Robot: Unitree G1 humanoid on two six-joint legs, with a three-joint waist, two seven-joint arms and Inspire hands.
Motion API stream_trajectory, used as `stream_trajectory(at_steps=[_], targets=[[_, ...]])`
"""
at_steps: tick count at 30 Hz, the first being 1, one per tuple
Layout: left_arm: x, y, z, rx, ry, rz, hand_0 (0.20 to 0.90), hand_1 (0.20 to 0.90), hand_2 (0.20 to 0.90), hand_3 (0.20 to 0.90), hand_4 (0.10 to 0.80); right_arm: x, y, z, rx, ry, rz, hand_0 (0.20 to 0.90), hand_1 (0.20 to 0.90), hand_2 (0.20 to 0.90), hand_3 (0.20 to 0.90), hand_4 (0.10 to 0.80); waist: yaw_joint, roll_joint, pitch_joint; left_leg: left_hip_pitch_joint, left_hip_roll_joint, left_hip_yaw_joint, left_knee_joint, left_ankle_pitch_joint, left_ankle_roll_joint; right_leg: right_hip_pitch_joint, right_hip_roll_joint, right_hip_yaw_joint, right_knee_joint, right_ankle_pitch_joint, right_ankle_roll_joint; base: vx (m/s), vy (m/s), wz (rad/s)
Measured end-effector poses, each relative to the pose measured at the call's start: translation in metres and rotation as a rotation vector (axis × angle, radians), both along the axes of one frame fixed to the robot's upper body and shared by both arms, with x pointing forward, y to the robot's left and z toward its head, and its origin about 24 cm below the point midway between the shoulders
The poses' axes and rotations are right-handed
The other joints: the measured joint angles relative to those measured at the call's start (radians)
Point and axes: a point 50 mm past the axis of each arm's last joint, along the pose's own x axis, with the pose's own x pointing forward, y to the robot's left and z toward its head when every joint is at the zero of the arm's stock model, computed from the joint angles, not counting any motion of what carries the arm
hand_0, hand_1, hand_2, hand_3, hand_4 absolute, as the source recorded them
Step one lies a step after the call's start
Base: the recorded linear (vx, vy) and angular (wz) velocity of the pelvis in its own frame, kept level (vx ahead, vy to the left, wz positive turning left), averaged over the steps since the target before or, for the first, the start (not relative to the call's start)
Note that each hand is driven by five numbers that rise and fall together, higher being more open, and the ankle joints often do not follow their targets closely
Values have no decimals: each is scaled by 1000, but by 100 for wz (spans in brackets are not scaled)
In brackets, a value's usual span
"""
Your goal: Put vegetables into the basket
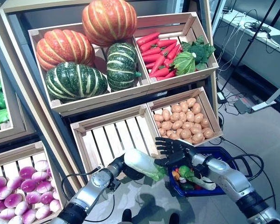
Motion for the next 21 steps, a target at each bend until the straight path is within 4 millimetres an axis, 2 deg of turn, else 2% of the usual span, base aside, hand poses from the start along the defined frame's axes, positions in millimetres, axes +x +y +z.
stream_trajectory(at_steps=[5, 21], targets=[[0, 2, 0, 12, -2, 8, 300, 300, 300, 300, 400, 2, -9, 3, -3, -16, -62, 900, 900, 900, 900, 800, -9, 0, 0, 0, 0, 4, 0, -1, 1, -2, 0, 2, 0, 0, 0, -1, -2, -1], [-2, 4, -4, 54, 59, 8, 300, 300, 300, 300, 400, -1, -9, 2, 0, -25, -63, 900, 900, 900, 900, 800, -9, 1, 1, 0, 0, 4, 0, -2, 2, -6, -1, 5, -3, 0, 1, -1, 0, 0]])
